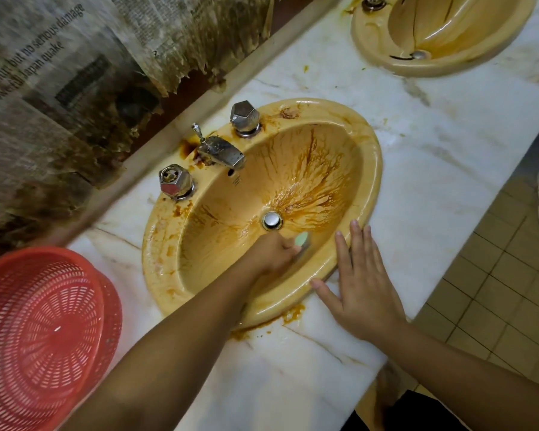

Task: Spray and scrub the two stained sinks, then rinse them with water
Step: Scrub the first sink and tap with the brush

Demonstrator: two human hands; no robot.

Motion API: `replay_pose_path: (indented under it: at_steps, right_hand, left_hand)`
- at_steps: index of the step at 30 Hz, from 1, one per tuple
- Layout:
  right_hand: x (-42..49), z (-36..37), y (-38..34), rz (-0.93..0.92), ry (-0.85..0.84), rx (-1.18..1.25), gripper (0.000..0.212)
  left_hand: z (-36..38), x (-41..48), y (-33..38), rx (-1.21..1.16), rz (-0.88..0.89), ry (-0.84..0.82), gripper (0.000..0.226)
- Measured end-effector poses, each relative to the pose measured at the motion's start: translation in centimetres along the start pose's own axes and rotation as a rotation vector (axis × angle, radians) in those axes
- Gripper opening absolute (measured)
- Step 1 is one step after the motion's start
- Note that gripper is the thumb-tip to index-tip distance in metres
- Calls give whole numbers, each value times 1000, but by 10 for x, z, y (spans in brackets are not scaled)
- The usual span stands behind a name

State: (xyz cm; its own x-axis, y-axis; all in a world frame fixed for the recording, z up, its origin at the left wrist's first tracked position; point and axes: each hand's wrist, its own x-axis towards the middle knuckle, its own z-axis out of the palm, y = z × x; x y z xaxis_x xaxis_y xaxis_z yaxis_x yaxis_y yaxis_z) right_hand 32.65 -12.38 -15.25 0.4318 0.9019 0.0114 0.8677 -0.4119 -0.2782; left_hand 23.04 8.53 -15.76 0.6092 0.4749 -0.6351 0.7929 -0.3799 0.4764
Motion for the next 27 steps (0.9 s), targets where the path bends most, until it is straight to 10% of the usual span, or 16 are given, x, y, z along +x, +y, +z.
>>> replay_pose_path:
  at_steps: [4,12,18,23,27]
  right_hand:
    - [0,0,1,-2,-2,13,95]
    - [0,2,9,29,-21,45,88]
    - [22,-3,46,136,-31,-4,67]
    - [43,-6,70,121,-47,-160,70]
    - [41,-6,69,107,-40,-179,71]
  left_hand:
    - [-6,-19,15,-610,59,-176,36]
    - [4,-1,-39,278,-179,144,37]
    - [0,-11,5,-423,148,-63,43]
    - [2,2,-34,258,-137,185,43]
    - [-2,13,7,58,-6,38,49]
